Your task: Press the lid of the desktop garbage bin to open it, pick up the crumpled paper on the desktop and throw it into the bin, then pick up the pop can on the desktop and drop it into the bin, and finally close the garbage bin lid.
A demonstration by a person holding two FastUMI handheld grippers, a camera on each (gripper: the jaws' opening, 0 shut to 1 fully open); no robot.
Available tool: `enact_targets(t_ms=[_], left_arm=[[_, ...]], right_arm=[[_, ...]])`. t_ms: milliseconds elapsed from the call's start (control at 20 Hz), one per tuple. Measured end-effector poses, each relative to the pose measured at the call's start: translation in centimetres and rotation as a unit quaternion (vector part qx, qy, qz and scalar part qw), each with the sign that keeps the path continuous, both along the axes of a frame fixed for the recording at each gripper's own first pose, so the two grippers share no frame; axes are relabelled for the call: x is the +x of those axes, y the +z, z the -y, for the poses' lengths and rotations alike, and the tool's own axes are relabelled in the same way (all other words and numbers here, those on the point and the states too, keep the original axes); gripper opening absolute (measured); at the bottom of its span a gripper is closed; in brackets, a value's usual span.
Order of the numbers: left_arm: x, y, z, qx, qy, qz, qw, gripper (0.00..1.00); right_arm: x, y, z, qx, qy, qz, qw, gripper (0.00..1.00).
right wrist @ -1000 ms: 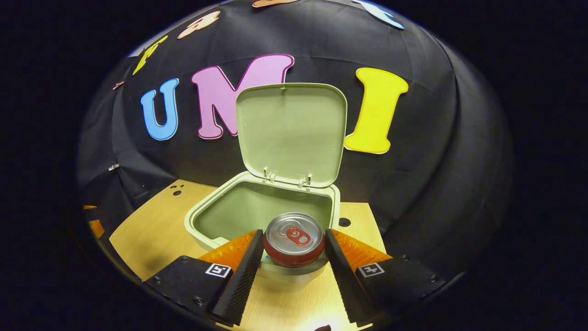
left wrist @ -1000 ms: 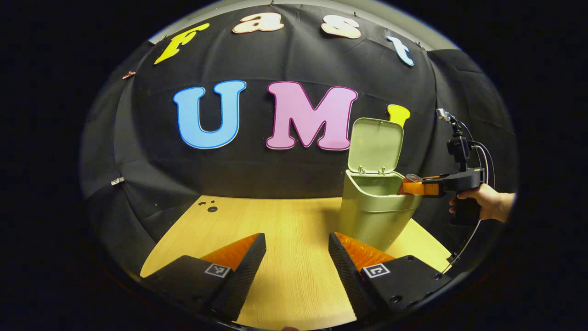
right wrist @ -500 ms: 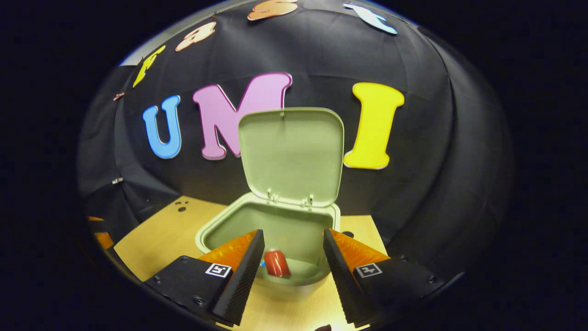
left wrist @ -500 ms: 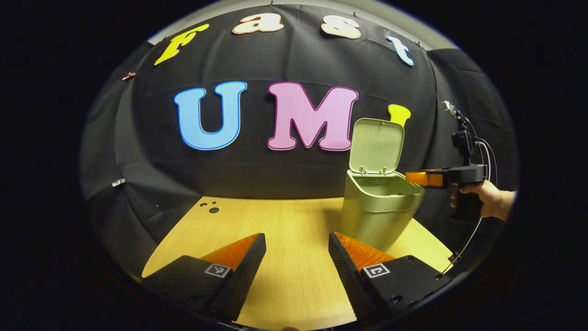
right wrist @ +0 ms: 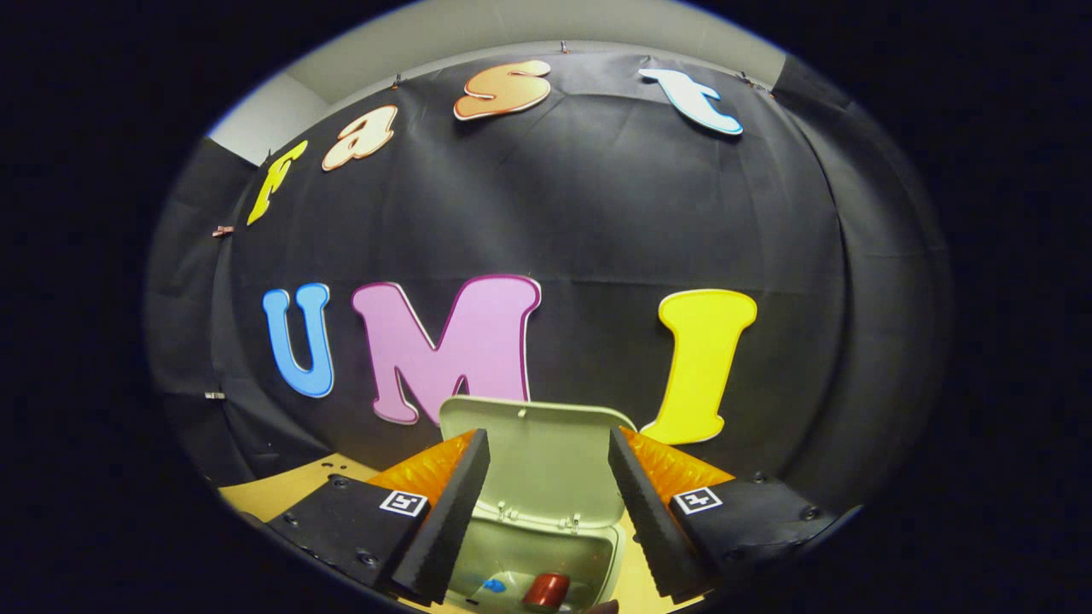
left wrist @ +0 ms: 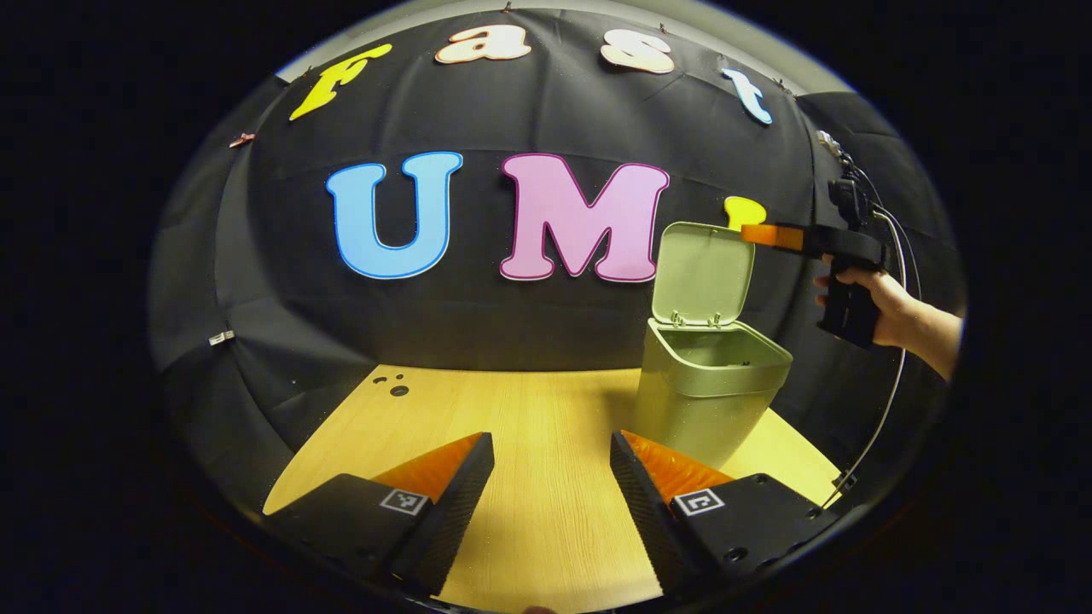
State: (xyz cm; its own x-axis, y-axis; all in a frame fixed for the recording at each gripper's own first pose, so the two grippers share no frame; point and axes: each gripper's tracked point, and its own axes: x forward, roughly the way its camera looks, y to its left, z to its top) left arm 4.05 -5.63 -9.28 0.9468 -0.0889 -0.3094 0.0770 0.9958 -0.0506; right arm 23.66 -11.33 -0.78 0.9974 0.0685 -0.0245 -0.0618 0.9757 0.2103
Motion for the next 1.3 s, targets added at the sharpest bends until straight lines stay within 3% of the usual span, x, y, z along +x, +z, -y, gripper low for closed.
enact_targets(t_ms=[250, 350, 400, 850, 1300], left_arm=[[0.3, 0.0, -0.5, -0.002, 0.012, 0.001, 1.000, 0.89], [0.6, -0.1, -0.8, -0.003, 0.017, 0.000, 1.000, 0.89], [0.9, -0.1, -0.9, -0.005, 0.019, 0.000, 1.000, 0.89], [3.4, -0.4, -0.9, -0.003, 0.027, -0.002, 1.000, 0.89], [3.3, -0.6, 0.0, -0.007, 0.007, -0.006, 1.000, 0.89]], right_arm=[[2.4, 1.3, 0.2, 0.013, -0.011, 0.023, 1.000, 0.89], [3.3, 1.2, 0.2, 0.013, -0.014, 0.026, 0.999, 0.84], [3.7, 1.0, 0.3, 0.014, -0.015, 0.026, 0.999, 0.89], [7.5, 0.4, 1.7, 0.035, -0.043, 0.039, 0.998, 0.90], [5.3, -0.8, 0.5, 0.020, -0.020, 0.008, 1.000, 0.92]])
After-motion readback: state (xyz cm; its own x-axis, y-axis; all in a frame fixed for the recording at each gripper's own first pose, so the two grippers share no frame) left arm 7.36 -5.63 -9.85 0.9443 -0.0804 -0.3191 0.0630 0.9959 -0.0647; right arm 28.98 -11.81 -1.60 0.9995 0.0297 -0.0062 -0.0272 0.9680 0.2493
